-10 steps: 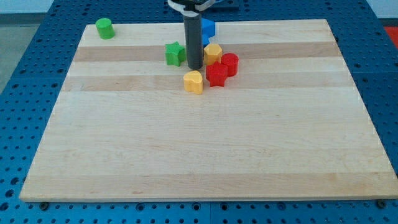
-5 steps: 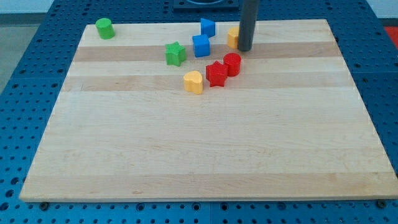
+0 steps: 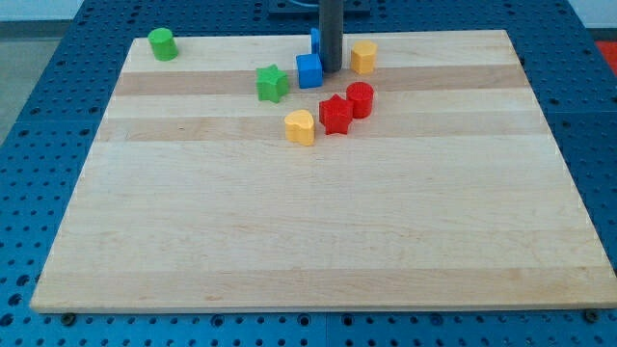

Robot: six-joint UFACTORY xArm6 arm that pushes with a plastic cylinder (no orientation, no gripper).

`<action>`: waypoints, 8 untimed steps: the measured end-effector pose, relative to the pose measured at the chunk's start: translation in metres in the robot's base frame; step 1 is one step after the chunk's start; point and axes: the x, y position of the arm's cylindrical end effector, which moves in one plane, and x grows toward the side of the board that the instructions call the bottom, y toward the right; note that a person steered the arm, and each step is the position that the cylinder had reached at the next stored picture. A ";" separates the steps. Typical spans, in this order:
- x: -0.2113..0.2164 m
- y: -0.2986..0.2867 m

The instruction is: Slide the yellow hexagon towards the top right of the board

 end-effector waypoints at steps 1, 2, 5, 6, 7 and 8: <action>0.000 -0.025; 0.015 -0.035; -0.001 0.043; -0.012 0.058; -0.021 0.080; -0.023 0.106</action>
